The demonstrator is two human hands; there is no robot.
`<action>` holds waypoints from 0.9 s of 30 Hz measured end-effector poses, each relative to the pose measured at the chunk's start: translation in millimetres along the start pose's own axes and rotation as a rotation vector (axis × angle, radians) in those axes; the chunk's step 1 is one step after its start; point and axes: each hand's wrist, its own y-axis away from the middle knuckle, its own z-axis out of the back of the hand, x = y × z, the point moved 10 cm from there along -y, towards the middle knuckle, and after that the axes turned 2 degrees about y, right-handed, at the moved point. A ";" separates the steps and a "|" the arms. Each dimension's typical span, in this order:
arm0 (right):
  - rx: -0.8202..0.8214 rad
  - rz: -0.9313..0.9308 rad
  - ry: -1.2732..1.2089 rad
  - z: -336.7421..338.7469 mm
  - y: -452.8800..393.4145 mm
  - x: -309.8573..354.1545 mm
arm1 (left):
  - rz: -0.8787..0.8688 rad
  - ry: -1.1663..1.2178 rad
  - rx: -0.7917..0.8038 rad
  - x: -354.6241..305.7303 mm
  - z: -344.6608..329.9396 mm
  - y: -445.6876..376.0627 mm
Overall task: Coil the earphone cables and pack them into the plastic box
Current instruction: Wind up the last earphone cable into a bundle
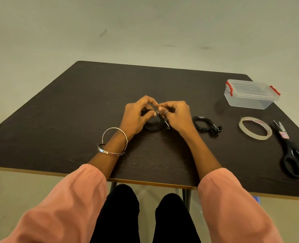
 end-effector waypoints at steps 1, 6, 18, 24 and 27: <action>0.012 -0.038 -0.047 -1.1 -0.5 -4.0 | -0.013 0.005 0.000 -1.5 0.4 0.0; 0.087 -0.155 -0.273 -5.4 0.7 -10.7 | -0.109 0.006 -0.031 -10.0 4.2 1.5; 0.299 -0.444 -0.705 -25.6 10.9 -23.6 | -0.340 -0.215 -0.188 -29.2 3.0 4.2; 0.145 -0.368 -0.617 -9.7 8.3 -18.8 | -0.139 -0.175 -0.232 -10.8 11.9 -0.7; 0.118 -0.200 -0.455 1.4 5.9 -2.7 | -0.038 -0.139 -0.212 2.0 12.6 -2.5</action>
